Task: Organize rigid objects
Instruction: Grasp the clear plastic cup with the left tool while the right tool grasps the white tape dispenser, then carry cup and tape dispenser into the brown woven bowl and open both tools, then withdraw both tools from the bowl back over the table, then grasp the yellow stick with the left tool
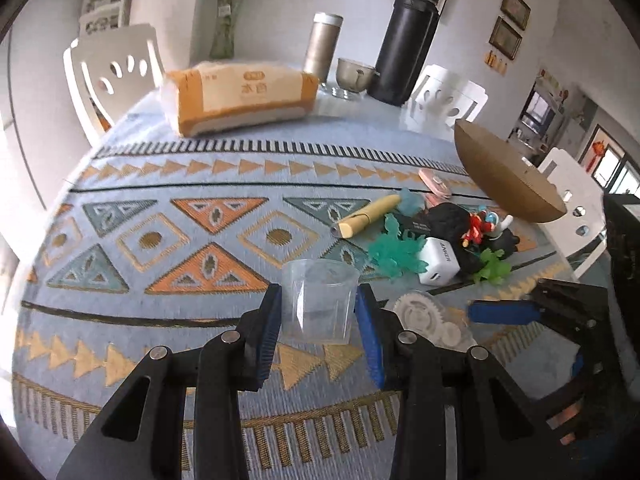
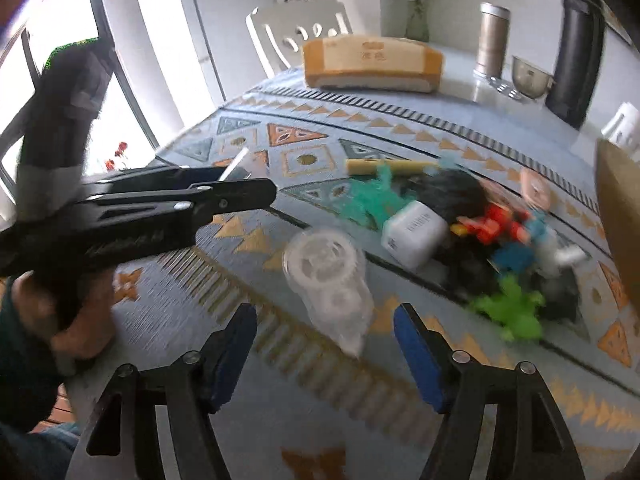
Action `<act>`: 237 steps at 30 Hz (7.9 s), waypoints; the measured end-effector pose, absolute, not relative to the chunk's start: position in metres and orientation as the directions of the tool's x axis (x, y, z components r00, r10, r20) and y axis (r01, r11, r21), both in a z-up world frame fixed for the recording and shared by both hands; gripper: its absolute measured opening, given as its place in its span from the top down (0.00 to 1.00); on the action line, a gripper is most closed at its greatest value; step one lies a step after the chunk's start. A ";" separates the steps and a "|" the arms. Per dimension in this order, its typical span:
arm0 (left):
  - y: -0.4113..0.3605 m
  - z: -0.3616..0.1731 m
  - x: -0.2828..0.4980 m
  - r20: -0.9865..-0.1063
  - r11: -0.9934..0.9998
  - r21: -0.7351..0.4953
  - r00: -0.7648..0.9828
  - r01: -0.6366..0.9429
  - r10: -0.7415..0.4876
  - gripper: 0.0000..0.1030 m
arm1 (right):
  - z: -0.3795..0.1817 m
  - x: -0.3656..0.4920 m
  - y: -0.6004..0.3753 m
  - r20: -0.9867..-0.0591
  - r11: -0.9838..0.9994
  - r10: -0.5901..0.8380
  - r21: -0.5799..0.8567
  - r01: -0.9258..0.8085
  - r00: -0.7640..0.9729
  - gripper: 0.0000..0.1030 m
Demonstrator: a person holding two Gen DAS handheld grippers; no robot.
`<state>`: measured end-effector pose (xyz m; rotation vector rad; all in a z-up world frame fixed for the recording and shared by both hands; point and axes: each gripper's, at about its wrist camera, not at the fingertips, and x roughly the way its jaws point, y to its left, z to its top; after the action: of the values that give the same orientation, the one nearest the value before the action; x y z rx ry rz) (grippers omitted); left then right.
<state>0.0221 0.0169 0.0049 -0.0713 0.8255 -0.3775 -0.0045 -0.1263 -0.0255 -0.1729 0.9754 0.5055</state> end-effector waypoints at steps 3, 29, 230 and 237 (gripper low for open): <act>0.017 0.005 0.023 -0.702 0.932 -0.205 0.619 0.297 -0.352 0.67 | -0.035 0.000 -0.108 -0.827 0.888 0.264 0.008 -0.459 0.496 0.44; -0.074 0.104 0.020 -0.586 0.863 -0.105 0.670 0.495 -0.456 0.67 | 0.100 -0.074 -0.253 -0.560 0.991 0.021 0.120 0.056 0.828 0.66; 0.033 -0.007 0.027 -0.766 0.950 -0.085 0.591 0.300 -0.255 0.79 | 0.009 -0.030 -0.195 -0.714 0.907 0.333 0.422 -0.001 0.615 0.17; 0.030 -0.003 0.018 -0.748 0.950 -0.053 0.618 0.308 -0.242 0.79 | 0.002 0.022 -0.160 -0.796 0.962 0.099 0.230 0.147 0.597 0.17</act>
<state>0.0182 0.0304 -0.0033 0.0829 0.8472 -0.3167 0.0222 -0.1599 0.0021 0.2856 0.9346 -0.0284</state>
